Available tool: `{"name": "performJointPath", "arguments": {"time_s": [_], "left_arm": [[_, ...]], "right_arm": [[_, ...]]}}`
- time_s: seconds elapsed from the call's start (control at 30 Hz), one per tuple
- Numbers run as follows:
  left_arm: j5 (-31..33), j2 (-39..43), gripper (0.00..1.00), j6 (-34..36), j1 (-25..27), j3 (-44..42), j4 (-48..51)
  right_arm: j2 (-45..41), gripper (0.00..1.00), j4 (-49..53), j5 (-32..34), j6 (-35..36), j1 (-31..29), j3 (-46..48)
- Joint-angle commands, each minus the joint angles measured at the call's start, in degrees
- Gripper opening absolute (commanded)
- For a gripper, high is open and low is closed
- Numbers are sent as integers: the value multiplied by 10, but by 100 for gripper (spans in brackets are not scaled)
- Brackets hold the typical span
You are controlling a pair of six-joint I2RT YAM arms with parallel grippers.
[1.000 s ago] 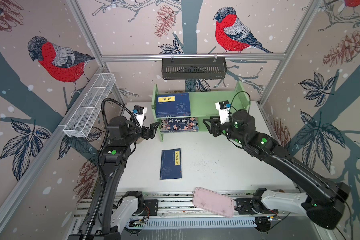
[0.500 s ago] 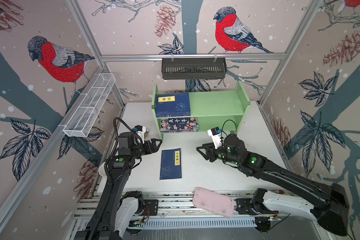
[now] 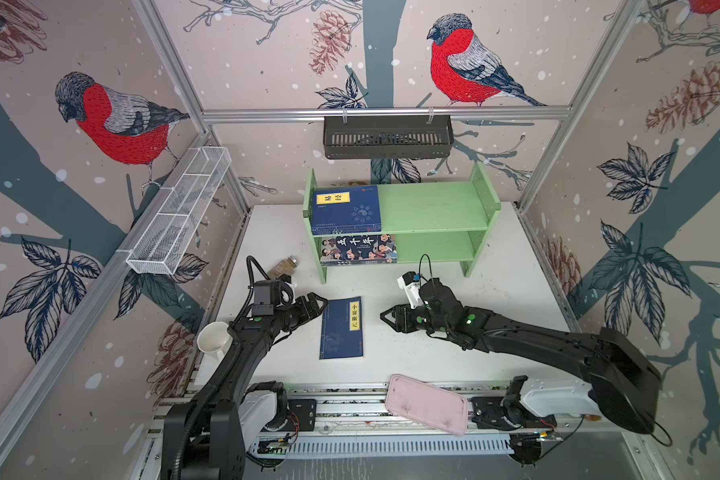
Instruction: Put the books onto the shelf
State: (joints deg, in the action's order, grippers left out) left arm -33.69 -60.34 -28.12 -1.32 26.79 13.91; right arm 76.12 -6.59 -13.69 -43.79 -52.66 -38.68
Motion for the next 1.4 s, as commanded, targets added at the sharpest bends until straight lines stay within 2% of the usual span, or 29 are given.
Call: {"name": "performJointPath", "arguments": {"time_s": [0.0,0.13,0.33,0.47,0.73,0.9,1.03,1.17,1.27,1.37], "left_arm": [[-11,-41,86,-1,-1,-1,-39],[-7,-76,85,5,2,-5,-49],[-34,-138,83,8,39,-13,-80],[-41,-147,83,8,69,-17,-94],[-64,-132,80,-2,90,-28,-113],[-101,-134,80,-5,132,-38,-139],[-93,-131,80,-1,144,-38,-135],[-60,-121,80,9,143,-32,-117],[-41,-102,80,21,143,-22,-101],[-19,-73,82,48,137,-1,-73]], "right_arm": [[36,51,-28,-12,-34,0,-4],[84,52,-57,-31,-50,1,-7],[148,52,-85,-76,-54,0,-22],[184,52,-98,-85,-67,0,-30],[251,52,-124,-95,-94,1,-46],[280,50,-162,-106,-110,2,-47],[288,43,-169,-98,-114,3,-47],[278,16,-182,-97,-116,10,-28],[260,4,-189,-111,-108,16,-17],[234,3,-179,-126,-82,18,-17]]}}
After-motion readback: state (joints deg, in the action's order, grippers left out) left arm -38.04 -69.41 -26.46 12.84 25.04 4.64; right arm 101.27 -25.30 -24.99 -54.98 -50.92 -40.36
